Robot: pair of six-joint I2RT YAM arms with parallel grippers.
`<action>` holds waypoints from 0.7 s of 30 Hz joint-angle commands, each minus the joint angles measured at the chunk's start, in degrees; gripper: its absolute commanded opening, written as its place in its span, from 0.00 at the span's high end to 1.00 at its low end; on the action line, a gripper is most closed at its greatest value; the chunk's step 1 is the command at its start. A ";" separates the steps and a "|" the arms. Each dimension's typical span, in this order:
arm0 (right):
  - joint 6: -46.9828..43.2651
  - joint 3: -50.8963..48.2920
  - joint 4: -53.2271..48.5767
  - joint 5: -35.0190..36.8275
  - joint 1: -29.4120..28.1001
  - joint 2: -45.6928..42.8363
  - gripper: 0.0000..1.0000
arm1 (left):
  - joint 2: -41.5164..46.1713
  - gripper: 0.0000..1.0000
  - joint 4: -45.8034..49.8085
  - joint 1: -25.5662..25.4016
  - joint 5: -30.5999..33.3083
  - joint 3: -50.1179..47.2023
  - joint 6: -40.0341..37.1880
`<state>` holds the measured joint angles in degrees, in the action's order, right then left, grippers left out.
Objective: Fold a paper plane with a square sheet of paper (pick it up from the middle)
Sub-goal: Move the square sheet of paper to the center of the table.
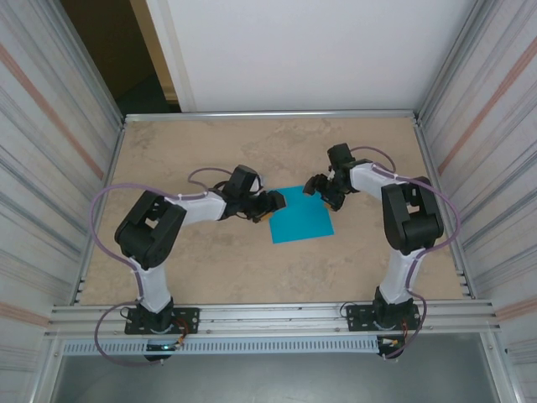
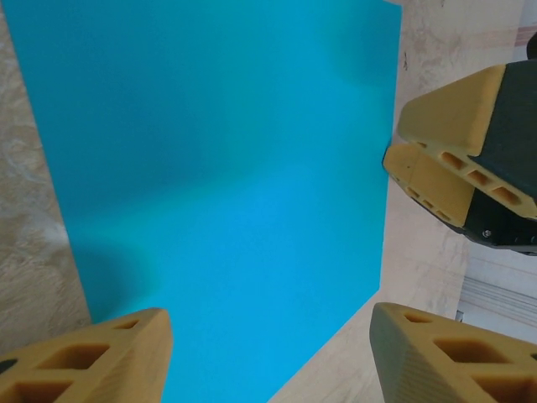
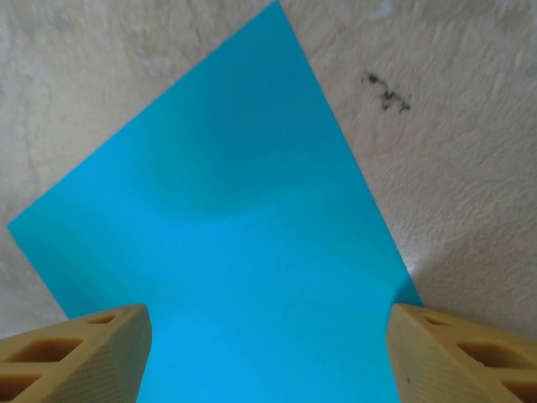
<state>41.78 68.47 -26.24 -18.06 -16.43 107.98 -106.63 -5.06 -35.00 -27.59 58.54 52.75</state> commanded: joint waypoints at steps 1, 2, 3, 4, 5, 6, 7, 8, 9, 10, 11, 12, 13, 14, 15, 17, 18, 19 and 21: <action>0.34 -0.55 -2.02 -0.27 -1.48 0.69 0.27 | -0.60 0.36 3.65 -0.27 0.10 1.61 -1.20; 0.88 -0.97 -2.05 0.14 -1.83 0.55 0.27 | -0.53 0.36 4.29 -0.28 0.39 1.77 -1.53; 2.42 -1.61 -2.50 1.19 -2.44 0.41 0.27 | -0.52 0.36 5.06 -0.21 0.61 2.01 -1.90; 3.82 -2.31 -2.59 2.06 -3.19 0.10 0.27 | -0.35 0.36 5.79 0.00 0.97 2.17 -2.28; 5.08 -3.10 -2.75 2.73 -3.92 -0.29 0.27 | -0.20 0.36 6.36 0.07 1.37 2.15 -2.54; 6.77 -4.01 -2.72 3.53 -4.74 -0.81 0.27 | 0.22 0.36 7.58 0.25 2.52 2.07 -2.85; 9.09 -5.21 -2.35 4.09 -5.63 -1.66 0.28 | 0.87 0.37 9.16 0.23 4.25 2.04 -3.44; 11.12 -6.39 -1.74 4.18 -6.36 -2.49 0.31 | 1.38 0.38 10.37 0.09 6.13 2.10 -4.18; 13.56 -7.73 -0.64 3.85 -7.04 -3.78 0.33 | 1.96 0.39 11.76 0.03 7.38 2.28 -4.95; 14.84 -8.98 1.13 3.06 -7.53 -4.98 0.33 | 2.34 0.39 12.72 -0.13 8.17 2.40 -5.47; 15.34 -9.55 2.49 2.37 -7.66 -6.42 0.33 | 2.72 0.40 13.78 -0.15 8.92 2.59 -6.08; 15.04 -9.58 3.06 2.20 -7.59 -7.74 0.33 | 3.26 0.41 14.63 -0.24 9.49 2.70 -6.72; 14.12 -9.27 3.35 2.24 -7.48 -8.79 0.32 | 3.58 0.42 14.99 -0.33 9.83 2.64 -7.02; 12.61 -8.85 3.38 2.24 -7.16 -9.64 0.32 | 3.78 0.44 15.16 -0.33 9.88 2.50 -7.22; 11.28 -8.47 3.20 1.93 -6.88 -10.13 0.32 | 3.75 0.46 15.16 -0.32 9.53 2.46 -7.45; 8.67 -8.45 3.61 -0.08 -6.37 -10.18 0.34 | 3.29 0.50 15.16 -0.33 8.28 2.88 -7.75; 7.93 -8.75 3.91 -1.53 -6.19 -9.87 0.35 | 3.05 0.52 15.07 -0.28 7.53 3.11 -7.75; 7.44 -9.12 4.38 -2.59 -6.10 -9.39 0.37 | 2.85 0.53 14.93 -0.33 6.97 3.27 -7.62; 6.46 -9.57 4.32 -4.31 -6.08 -8.34 0.42 | 2.58 0.54 14.48 -0.35 6.57 3.10 -7.08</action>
<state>50.59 59.55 -21.76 -18.83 -22.61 99.48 -104.79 7.92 -35.00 -20.29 60.05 46.52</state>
